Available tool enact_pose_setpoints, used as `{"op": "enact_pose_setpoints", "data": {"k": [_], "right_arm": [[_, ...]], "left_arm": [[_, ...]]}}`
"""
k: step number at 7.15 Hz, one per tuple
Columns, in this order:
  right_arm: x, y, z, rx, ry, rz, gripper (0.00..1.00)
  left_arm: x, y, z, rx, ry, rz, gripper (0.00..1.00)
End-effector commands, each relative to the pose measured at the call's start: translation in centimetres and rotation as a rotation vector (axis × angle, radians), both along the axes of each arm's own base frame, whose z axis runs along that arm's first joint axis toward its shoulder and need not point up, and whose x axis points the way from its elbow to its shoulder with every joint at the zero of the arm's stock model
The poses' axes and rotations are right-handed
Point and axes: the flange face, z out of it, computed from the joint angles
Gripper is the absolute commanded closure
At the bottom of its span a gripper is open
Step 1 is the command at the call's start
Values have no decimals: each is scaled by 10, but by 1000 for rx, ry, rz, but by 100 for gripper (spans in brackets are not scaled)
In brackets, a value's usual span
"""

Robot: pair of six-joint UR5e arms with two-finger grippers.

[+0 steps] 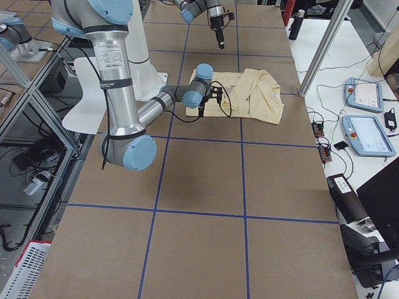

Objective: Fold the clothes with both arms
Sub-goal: 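Lay the sleeve down across the chest and open left gripper, then move both grippers to the shirt's hem corners nearest the robot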

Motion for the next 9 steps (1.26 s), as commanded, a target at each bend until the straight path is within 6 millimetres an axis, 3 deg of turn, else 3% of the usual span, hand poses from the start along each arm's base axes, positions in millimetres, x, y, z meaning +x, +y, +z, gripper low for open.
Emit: {"op": "enact_pose_setpoints", "data": {"k": [1,4,6,8,9], "right_arm": [[-28,26,6,-2,27,-33,2],[-37,33,7,-11,32,-51,18],[-45,40,10,-15,39,-68,19],[-49,42,13,-16,46,-74,28],[-49,42,13,-17,44,-74,41]], "left_arm": [[0,1,-1,2,2,0,0],[-3,2,-4,7,8,-1,1],[-5,3,-7,11,13,-1,1],[-5,4,-7,11,13,-1,1],[-6,4,-7,11,13,-1,1]]}}
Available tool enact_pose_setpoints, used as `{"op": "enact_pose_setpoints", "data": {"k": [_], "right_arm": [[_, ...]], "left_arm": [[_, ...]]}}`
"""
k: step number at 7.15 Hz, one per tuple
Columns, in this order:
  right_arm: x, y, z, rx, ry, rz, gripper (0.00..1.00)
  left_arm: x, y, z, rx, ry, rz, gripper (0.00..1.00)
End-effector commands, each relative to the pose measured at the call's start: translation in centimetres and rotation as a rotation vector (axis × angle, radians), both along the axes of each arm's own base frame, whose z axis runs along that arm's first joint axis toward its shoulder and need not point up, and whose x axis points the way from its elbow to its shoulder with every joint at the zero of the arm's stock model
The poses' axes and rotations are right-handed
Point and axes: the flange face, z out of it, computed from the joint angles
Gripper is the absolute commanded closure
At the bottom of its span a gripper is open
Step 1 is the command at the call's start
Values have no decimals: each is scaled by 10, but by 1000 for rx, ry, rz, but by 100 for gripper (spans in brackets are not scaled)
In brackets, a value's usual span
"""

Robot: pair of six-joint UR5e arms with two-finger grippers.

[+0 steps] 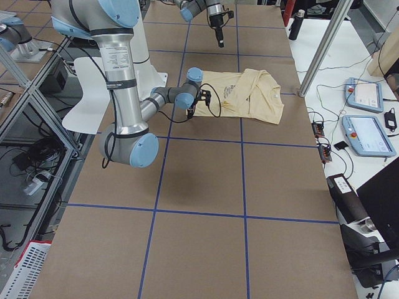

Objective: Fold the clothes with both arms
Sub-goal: 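Move both grippers to the shirt's hem corners nearest the robot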

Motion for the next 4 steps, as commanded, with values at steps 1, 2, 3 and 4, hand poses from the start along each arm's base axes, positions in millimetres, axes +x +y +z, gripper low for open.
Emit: {"op": "enact_pose_setpoints", "data": {"k": [1,2,3,4], "right_arm": [[-1,0,1,-3,1,-3,63],[-1,0,2,-3,3,-2,88],[-1,1,-1,-1,-2,-5,100],[0,0,-2,-2,-4,-4,100]], "left_arm": [[-1,0,0,0,0,0,1],[-1,0,0,0,0,0,1],[-1,0,0,0,0,0,1],[0,1,1,-1,-1,1,1]]}}
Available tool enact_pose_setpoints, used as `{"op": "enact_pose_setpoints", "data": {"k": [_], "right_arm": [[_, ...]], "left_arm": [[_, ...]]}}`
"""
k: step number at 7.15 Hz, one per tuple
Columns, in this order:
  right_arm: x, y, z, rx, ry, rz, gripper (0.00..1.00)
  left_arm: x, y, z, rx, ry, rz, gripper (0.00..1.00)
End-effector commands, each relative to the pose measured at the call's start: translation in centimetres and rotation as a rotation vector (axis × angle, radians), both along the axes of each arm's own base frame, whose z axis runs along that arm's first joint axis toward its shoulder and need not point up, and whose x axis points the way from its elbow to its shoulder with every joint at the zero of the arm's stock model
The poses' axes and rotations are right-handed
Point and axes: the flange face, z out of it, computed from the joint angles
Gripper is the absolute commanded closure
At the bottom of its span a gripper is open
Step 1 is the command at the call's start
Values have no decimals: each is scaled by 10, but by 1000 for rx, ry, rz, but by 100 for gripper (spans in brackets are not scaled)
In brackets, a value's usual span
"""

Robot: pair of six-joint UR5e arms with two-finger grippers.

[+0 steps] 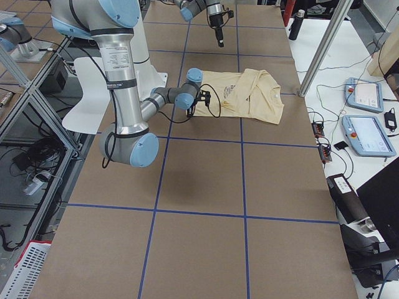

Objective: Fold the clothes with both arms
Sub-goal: 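Move both grippers to the shirt's hem corners nearest the robot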

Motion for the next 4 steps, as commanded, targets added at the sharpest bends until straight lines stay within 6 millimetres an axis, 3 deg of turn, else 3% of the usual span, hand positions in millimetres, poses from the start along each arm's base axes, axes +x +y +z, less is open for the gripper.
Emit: {"op": "enact_pose_setpoints", "data": {"k": [1,4], "right_arm": [[3,0,-4,2,-9,0,100],[7,-2,-9,5,-21,4,100]], "left_arm": [[1,0,0,-1,-1,3,1],[5,1,6,-11,-10,5,2]]}}
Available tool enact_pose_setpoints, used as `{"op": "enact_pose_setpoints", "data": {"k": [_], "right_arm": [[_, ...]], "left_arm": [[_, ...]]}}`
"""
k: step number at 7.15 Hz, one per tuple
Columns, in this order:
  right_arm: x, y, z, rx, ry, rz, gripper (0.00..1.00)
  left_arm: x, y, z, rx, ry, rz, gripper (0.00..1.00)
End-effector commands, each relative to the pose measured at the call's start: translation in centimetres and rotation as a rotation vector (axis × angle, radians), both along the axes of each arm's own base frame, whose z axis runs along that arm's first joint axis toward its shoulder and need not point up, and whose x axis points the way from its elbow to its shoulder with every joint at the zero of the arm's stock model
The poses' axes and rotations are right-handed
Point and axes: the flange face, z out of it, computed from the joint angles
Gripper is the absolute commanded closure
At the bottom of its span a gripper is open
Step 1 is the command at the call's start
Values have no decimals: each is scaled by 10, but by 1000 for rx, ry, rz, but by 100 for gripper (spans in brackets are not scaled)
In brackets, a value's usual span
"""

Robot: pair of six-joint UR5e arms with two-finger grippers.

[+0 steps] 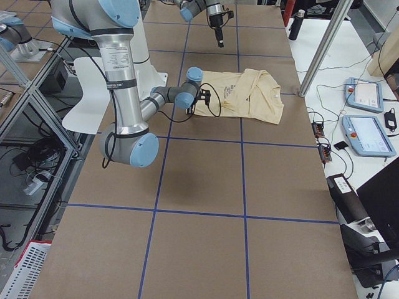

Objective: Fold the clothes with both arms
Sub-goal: 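Move both grippers to the shirt's hem corners nearest the robot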

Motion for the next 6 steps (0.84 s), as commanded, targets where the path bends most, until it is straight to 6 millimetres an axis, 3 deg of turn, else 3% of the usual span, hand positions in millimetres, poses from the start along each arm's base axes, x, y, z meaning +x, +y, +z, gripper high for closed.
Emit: {"op": "enact_pose_setpoints", "data": {"k": [1,3,4,6], "right_arm": [[6,-3,-8,6,-14,11,100],[14,-8,-18,-39,-29,66,100],[20,-12,-21,-38,-39,73,100],[23,-12,-28,-34,-53,74,100]], "left_arm": [[3,5,16,-31,-16,4,2],[61,59,49,-80,-116,26,2],[82,87,75,-106,-161,36,3],[101,118,110,-114,-227,69,8]]}}
